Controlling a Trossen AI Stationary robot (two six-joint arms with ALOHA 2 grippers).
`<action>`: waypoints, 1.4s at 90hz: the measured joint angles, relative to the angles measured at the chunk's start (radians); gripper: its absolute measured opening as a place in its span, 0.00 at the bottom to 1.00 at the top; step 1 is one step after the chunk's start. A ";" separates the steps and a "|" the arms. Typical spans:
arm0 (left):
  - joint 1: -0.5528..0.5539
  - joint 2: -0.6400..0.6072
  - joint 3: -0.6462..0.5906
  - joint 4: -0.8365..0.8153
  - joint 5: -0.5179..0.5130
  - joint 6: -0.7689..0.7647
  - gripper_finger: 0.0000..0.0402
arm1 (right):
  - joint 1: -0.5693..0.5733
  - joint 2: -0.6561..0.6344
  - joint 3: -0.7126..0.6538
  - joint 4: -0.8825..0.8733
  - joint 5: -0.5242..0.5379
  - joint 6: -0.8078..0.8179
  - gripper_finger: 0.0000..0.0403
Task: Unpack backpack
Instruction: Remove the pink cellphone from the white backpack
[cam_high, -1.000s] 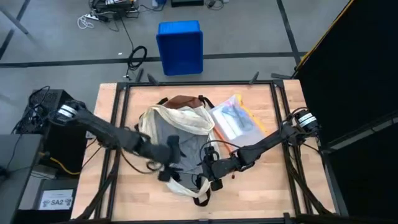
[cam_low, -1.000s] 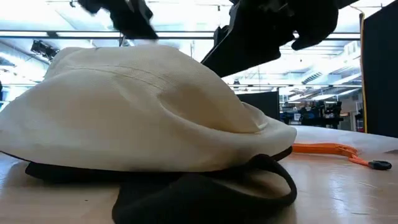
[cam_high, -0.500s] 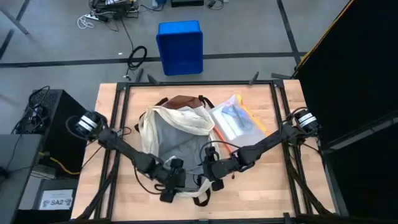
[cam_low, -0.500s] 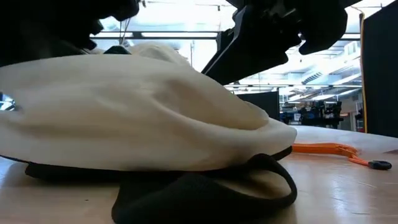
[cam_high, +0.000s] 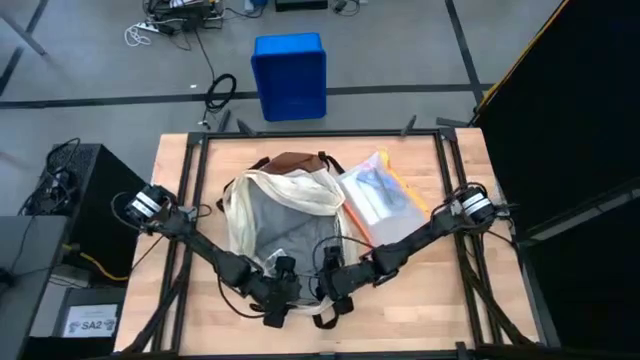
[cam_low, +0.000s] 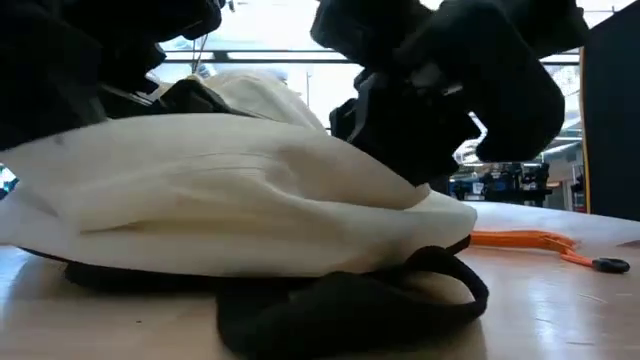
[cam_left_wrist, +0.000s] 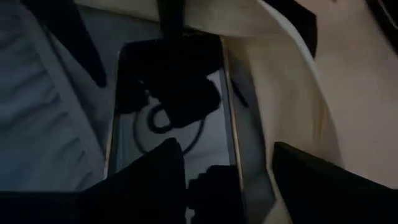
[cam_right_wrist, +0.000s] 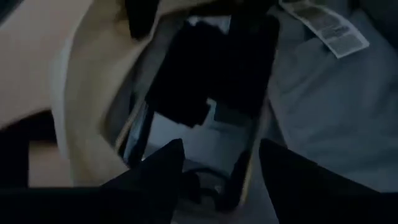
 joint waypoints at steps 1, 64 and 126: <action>-0.001 0.000 0.000 -0.002 -0.004 0.000 0.59 | -0.001 0.000 0.000 0.002 -0.003 0.005 0.47; -0.002 0.090 0.000 0.051 -0.133 0.022 0.59 | -0.188 0.003 0.002 -0.090 -0.452 0.455 0.50; 0.022 0.097 -0.007 0.150 -0.340 0.058 0.56 | -0.208 0.005 -0.005 -0.040 -0.638 0.499 0.40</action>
